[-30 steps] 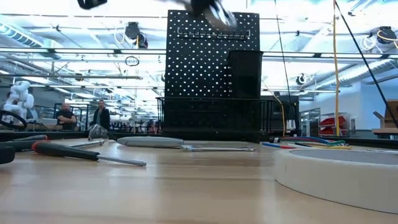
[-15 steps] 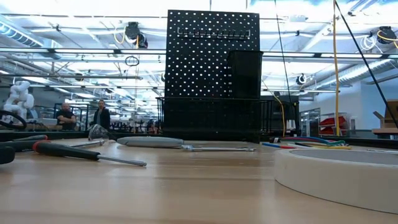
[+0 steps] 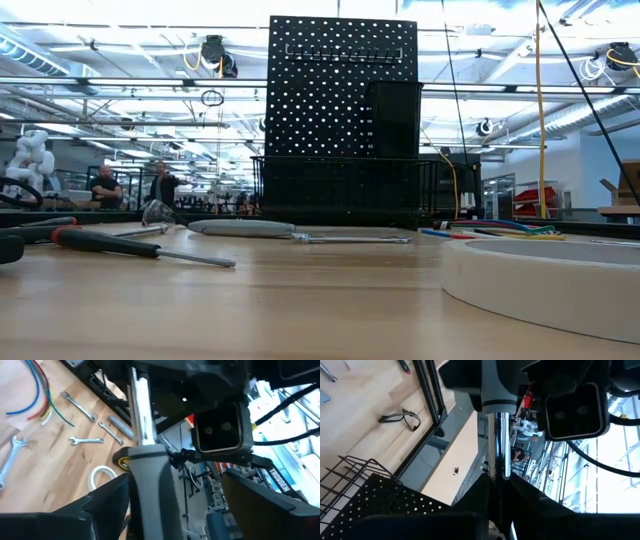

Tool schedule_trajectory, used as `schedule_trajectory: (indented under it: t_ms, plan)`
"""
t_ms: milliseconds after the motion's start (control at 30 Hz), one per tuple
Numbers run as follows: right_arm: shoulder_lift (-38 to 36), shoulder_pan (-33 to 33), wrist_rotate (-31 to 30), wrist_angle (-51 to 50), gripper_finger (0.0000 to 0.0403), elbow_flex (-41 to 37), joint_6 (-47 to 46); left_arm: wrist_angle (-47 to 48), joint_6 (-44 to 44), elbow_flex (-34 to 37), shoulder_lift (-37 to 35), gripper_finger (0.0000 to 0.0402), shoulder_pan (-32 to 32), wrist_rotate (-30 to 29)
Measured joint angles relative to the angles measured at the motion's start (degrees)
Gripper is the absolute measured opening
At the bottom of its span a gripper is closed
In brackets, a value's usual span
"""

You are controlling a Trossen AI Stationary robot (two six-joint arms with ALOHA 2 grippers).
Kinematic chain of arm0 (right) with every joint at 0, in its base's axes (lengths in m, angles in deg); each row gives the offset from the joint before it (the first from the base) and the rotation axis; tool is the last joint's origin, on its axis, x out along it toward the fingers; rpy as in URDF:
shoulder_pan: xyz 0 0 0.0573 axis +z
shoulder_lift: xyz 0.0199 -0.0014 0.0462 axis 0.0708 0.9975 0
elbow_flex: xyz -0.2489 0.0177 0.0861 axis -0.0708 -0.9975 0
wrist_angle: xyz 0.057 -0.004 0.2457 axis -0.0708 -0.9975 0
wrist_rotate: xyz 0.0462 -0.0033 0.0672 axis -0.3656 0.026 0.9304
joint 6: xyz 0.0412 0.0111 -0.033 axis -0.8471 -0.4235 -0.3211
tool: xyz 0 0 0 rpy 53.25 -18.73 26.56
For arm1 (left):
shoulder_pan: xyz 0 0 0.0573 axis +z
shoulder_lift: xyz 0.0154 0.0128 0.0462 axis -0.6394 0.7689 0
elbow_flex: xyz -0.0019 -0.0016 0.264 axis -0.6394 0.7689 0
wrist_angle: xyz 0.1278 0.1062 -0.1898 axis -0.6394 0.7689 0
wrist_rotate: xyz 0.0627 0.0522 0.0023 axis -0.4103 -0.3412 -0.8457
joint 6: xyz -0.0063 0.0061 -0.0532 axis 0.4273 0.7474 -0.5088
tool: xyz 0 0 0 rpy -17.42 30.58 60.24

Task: Hang tools onto peg board
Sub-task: Put the ratchet wrench into the black bin on the pegboard

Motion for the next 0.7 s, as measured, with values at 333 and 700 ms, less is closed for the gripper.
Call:
schedule_trajectory:
  t_ms: [333,700]
  plan:
    - [0.0,0.0,0.4,0.5,0.004,0.1,0.5,0.8,2.1,0.1,0.1,0.014,0.0,0.8]
    - [0.0,0.1,0.3,0.0,0.0042,0.1,3.2,2.8,3.5,0.2,0.1,0.0098,0.1,-0.9]
